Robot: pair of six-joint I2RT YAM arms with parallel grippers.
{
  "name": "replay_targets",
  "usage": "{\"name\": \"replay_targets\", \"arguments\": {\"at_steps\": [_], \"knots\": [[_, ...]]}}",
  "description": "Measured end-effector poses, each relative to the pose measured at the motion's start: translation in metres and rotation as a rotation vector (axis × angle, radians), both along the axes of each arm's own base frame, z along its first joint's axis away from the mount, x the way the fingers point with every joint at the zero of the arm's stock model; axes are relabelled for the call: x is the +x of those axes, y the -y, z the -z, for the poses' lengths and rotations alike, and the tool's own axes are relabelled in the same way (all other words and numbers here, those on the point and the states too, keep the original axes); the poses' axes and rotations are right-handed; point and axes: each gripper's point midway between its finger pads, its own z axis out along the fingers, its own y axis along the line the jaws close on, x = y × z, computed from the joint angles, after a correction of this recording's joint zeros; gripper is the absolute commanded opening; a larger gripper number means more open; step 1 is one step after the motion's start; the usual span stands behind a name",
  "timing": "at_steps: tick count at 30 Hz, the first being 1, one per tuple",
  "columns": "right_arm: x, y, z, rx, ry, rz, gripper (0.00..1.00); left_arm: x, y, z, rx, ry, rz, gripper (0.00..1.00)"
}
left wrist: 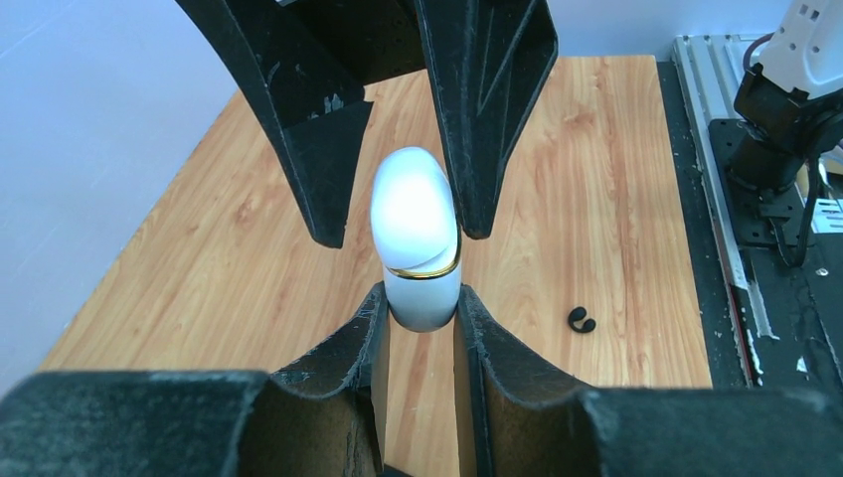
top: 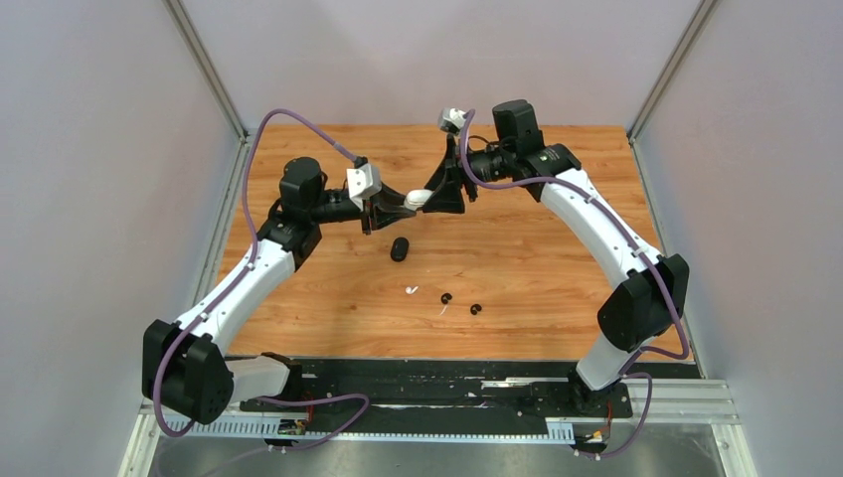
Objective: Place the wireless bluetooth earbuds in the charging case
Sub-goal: Open the charging case.
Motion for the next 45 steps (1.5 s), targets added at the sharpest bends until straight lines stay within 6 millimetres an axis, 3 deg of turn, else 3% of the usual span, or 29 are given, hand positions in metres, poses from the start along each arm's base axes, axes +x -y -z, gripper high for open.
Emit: {"name": "replay_targets", "arguments": {"at_steps": [2,6,12,22,30,31,34,36,38,45], "knots": [[-0.001,0.001,-0.002,0.008,-0.016,-0.001,0.58,0.000,0.000,0.001,0.003,0.000,0.001,0.00],[0.000,0.003,-0.010,0.042,-0.051,-0.003,0.37,-0.001,0.000,0.004,0.011,-0.003,0.005,0.00],[0.007,0.006,-0.023,0.089,-0.063,0.005,0.29,-0.010,0.005,0.007,0.019,-0.017,0.038,0.00],[0.006,0.004,-0.026,0.110,-0.073,-0.004,0.35,-0.008,0.006,0.006,0.001,-0.048,0.020,0.00],[0.007,0.004,-0.019,0.106,-0.080,-0.003,0.32,-0.008,0.007,0.006,-0.027,-0.120,-0.006,0.00],[0.006,0.004,-0.019,0.107,-0.077,-0.004,0.29,-0.007,0.007,0.005,-0.030,-0.127,-0.009,0.00],[0.006,0.004,-0.022,0.112,-0.058,-0.009,0.05,-0.007,0.008,0.003,-0.045,-0.151,-0.014,0.00],[0.006,0.004,-0.023,0.116,-0.043,-0.014,0.08,-0.008,0.008,0.002,-0.053,-0.167,-0.016,0.00],[0.006,0.004,-0.024,0.118,-0.036,-0.018,0.18,-0.008,0.009,0.001,-0.060,-0.180,-0.018,0.00],[0.006,0.003,-0.023,0.119,-0.027,-0.021,0.25,-0.004,0.009,0.001,-0.076,-0.210,-0.045,0.00]]}}
